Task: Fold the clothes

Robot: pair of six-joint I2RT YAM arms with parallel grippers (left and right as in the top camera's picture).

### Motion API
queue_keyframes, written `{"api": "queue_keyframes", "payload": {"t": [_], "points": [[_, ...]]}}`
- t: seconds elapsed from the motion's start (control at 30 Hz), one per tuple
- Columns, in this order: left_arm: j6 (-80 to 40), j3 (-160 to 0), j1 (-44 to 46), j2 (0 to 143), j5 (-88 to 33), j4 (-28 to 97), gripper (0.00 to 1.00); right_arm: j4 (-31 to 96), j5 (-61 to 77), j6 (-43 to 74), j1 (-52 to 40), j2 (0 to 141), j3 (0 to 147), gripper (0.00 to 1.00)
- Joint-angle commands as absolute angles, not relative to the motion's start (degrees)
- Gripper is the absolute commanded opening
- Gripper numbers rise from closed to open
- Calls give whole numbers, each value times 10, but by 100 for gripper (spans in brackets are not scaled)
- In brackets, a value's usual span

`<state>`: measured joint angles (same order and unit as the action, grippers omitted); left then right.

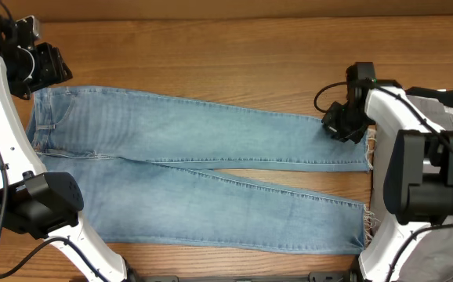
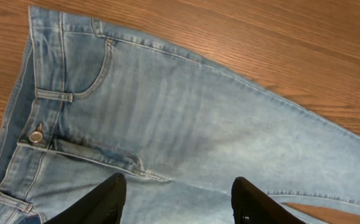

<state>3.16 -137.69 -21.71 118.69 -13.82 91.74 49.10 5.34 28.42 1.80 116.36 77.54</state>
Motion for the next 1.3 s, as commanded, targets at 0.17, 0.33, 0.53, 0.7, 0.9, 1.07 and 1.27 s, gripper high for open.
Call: {"api": "queue_keyframes", "payload": {"t": [0.17, 0.33, 0.53, 0.7, 0.9, 1.07, 1.27], "points": [[32, -1378, -206, 1185, -135, 919, 58, 309, 26, 302, 19, 1234, 713, 7], [32, -1378, -192, 1185, -135, 920, 61, 218, 31, 312, 36, 1253, 714, 7], [33, -1378, -171, 1185, -135, 913, 67, 217, 40, 310, 75, 1253, 765, 4], [39, -1378, -152, 1185, -135, 913, 66, 320, 149, 234, 111, 1245, 872, 4], [65, -1378, -122, 1185, -135, 915, 69, 429, 167, 205, 129, 1214, 971, 4], [70, -1378, -100, 1186, -131, 915, 70, 535, 159, 207, 127, 1213, 984, 4], [73, -1377, -89, 1189, -129, 912, 70, 591, 81, 272, 118, 1217, 934, 4]]}}
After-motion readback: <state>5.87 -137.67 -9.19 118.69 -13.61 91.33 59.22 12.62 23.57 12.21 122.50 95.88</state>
